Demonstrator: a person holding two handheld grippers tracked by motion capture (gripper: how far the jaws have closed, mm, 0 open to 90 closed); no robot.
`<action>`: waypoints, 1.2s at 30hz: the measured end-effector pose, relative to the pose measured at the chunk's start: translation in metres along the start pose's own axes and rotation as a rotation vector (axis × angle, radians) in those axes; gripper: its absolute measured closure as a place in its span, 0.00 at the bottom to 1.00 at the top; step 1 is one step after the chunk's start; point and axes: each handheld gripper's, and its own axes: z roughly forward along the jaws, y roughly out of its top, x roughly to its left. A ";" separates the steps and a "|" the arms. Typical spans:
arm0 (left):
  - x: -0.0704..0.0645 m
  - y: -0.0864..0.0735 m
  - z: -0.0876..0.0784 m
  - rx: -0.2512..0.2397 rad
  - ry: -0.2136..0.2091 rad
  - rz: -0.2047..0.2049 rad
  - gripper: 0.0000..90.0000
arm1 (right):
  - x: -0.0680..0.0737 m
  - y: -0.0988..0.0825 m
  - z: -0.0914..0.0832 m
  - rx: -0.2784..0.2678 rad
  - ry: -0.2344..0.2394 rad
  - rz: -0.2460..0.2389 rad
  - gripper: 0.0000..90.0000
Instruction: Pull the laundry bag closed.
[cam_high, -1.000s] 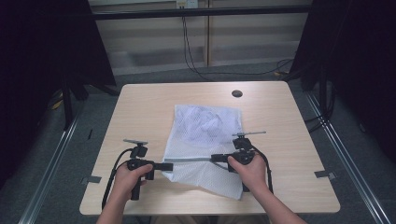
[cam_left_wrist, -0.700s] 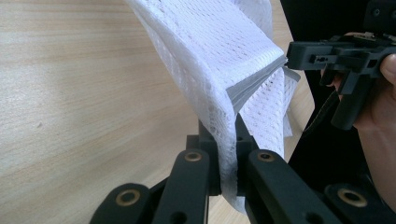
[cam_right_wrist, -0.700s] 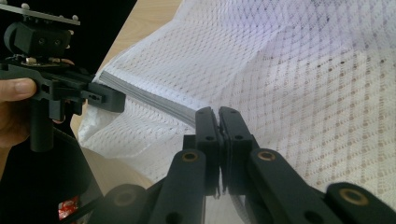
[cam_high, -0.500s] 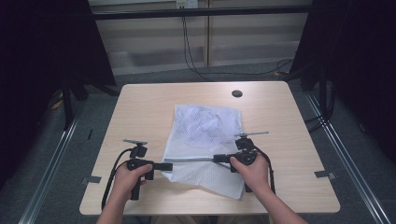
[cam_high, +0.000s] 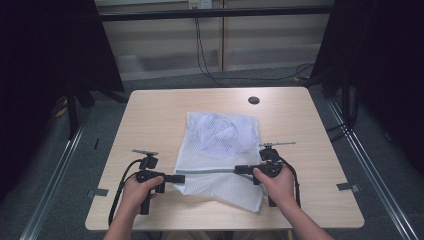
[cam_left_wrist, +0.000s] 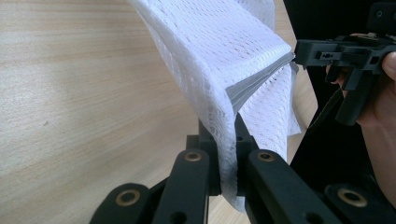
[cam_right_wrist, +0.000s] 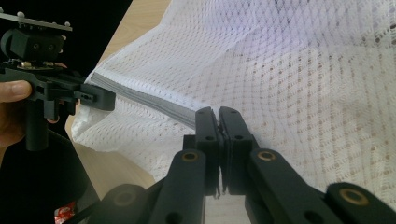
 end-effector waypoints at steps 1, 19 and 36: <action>0.000 0.000 0.000 0.001 -0.001 0.000 0.99 | 0.000 0.000 0.000 -0.002 0.001 -0.002 0.97; 0.002 0.000 -0.001 -0.002 0.017 0.020 0.99 | -0.006 -0.002 -0.008 -0.009 -0.017 -0.001 0.97; 0.002 0.000 -0.001 -0.010 0.001 0.011 0.99 | -0.010 -0.004 -0.014 -0.014 -0.016 0.015 0.97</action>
